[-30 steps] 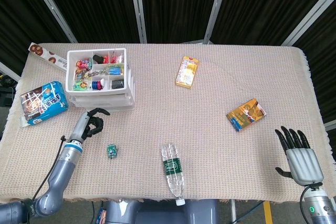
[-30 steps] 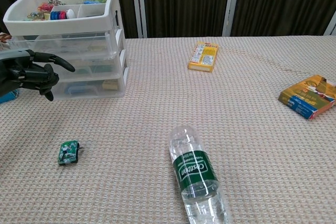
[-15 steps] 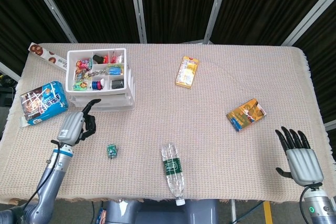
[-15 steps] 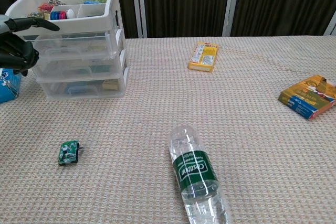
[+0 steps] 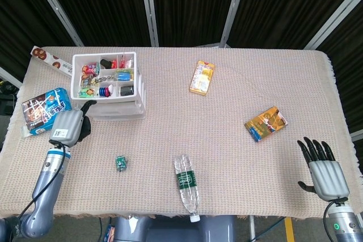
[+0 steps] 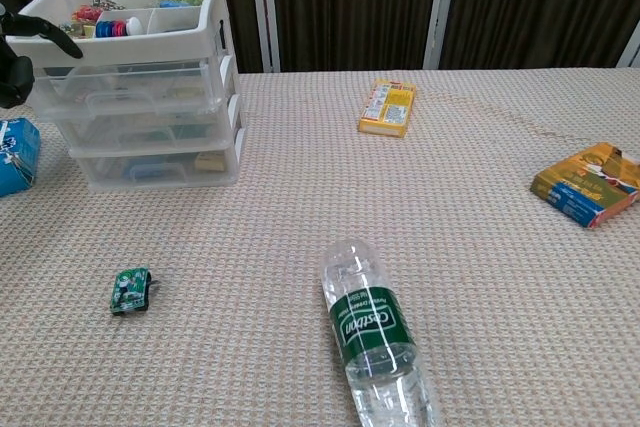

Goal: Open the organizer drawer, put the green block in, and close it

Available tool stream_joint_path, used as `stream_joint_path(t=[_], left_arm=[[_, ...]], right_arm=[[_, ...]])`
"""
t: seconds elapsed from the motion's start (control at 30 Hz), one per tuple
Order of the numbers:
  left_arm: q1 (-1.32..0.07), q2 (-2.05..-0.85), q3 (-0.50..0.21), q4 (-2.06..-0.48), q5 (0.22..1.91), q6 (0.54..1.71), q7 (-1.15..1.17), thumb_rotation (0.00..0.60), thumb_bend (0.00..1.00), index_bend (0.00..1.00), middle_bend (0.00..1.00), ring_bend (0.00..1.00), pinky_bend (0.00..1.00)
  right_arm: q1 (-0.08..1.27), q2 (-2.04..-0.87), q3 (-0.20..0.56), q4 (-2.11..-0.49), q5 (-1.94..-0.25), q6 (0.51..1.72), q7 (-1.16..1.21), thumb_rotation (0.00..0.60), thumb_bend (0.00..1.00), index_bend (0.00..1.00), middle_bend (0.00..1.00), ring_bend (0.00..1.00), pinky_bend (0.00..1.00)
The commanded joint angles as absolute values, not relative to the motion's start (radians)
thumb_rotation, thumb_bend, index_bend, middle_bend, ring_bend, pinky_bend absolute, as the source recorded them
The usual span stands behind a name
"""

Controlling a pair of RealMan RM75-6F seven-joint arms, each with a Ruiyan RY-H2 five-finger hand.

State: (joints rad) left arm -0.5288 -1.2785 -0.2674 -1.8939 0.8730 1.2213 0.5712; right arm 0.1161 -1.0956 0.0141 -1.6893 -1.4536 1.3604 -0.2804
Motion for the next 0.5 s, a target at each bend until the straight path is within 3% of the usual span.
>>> stream_joint_path(t=[0.03, 0.5], left_arm=[[-0.563, -1.275, -0.283, -1.896, 0.783, 1.202, 0.606, 0.6, 0.88, 0.22, 0.84, 0.73, 0.54], [-0.569, -1.258, -0.262, -1.928, 0.767, 1.209, 0.566, 0.6, 0.9, 0.4, 0.85, 0.74, 0.54]], right_arm=[[0.116, -1.095, 0.014, -1.69, -1.453, 1.36, -0.28, 0.6, 0.0, 0.05, 0.0, 0.0, 0.0], [0.116, -1.095, 0.014, -1.692, -1.453, 1.361, -0.279, 0.6, 0.0, 0.05, 0.0, 0.0, 0.0]])
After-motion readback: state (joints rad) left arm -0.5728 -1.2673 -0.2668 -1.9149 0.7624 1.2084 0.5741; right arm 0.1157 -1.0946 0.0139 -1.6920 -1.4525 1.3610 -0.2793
